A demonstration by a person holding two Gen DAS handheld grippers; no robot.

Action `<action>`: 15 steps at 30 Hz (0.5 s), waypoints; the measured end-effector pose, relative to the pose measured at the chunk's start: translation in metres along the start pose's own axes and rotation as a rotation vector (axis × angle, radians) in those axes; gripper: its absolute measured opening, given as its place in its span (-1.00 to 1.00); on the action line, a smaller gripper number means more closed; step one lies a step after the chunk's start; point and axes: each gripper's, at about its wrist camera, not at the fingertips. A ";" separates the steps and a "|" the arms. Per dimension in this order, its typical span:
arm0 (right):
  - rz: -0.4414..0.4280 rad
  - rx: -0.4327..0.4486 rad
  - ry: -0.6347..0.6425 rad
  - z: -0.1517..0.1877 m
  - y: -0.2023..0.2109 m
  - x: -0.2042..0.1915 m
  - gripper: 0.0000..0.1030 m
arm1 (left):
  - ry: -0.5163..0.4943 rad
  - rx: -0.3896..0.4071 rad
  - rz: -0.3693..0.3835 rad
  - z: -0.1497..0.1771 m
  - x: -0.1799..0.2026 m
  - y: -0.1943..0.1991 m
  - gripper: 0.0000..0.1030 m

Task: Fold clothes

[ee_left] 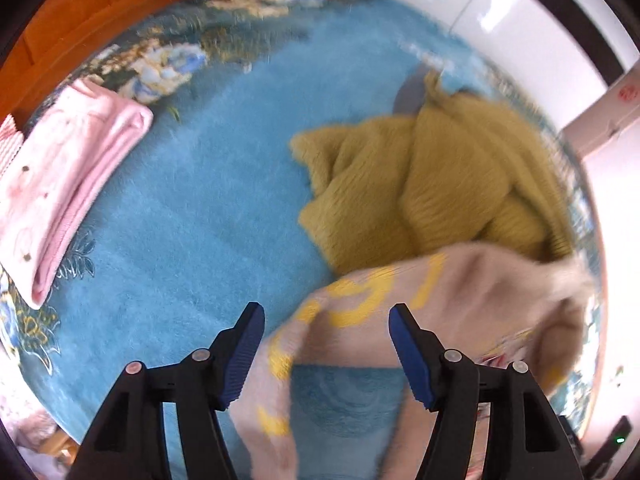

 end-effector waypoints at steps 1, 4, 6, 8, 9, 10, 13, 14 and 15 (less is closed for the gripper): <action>-0.002 0.001 0.008 0.000 0.001 -0.004 0.57 | 0.002 0.024 0.021 0.002 0.004 0.009 0.39; -0.010 0.006 0.026 0.002 0.005 -0.015 0.57 | -0.004 0.068 0.089 0.014 0.017 0.025 0.41; -0.013 0.012 0.038 0.004 0.009 -0.020 0.57 | -0.014 0.064 0.150 0.026 0.030 0.027 0.42; -0.014 0.020 0.047 0.005 0.013 -0.022 0.57 | -0.022 0.044 0.189 0.039 0.040 0.021 0.42; -0.013 0.025 0.049 0.007 0.016 -0.022 0.57 | -0.025 0.027 0.198 0.046 0.043 0.016 0.42; -0.010 0.029 0.050 0.008 0.019 -0.022 0.57 | -0.031 0.016 0.204 0.051 0.046 0.011 0.42; 0.008 0.034 0.047 0.011 0.025 -0.016 0.57 | -0.052 -0.005 0.211 0.065 0.054 0.001 0.42; 0.016 0.033 0.046 0.012 0.026 -0.013 0.57 | -0.061 -0.008 0.213 0.069 0.055 -0.002 0.42; 0.024 0.031 0.047 0.013 0.028 -0.009 0.57 | -0.070 -0.010 0.213 0.072 0.056 -0.006 0.42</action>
Point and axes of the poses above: each gripper's, at about its wrist camera, not at the fingertips, and y roughly against the way its jaws point, x to its right, z to its underside, and after that the axes turned 1 degree about -x, right-handed
